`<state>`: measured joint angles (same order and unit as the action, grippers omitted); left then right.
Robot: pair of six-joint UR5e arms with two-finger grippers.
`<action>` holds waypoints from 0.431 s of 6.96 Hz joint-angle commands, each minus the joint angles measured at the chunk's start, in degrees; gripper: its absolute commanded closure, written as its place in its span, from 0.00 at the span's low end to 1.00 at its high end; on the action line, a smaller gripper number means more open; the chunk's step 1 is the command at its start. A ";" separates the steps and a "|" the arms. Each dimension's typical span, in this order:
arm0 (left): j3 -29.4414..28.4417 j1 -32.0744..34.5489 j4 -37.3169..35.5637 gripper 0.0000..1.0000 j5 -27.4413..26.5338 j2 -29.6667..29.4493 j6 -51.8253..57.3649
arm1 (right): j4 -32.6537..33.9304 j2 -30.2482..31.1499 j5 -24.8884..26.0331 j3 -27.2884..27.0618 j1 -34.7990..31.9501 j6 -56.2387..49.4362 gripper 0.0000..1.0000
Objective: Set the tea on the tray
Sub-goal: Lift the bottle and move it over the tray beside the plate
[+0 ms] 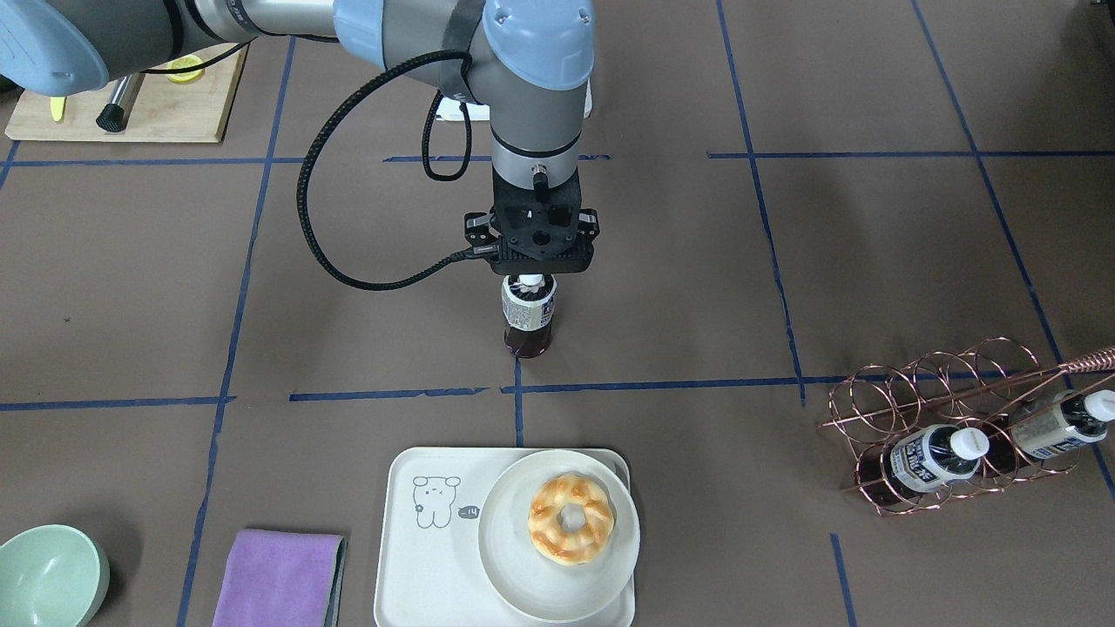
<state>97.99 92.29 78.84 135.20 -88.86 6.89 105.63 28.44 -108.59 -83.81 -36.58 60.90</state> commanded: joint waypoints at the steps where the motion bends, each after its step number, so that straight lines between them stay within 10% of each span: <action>1: 0.01 0.00 0.00 0.00 0.07 0.00 -0.04 | 0.01 -0.67 0.14 -0.30 -3.03 -0.16 1.00; 3: 0.01 0.00 0.00 0.00 0.07 0.00 -0.04 | -1.21 -1.01 -4.93 4.85 -9.79 -5.84 1.00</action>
<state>98.00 92.28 78.84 135.25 -88.86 6.86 105.20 27.73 -110.18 -82.20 -42.24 58.75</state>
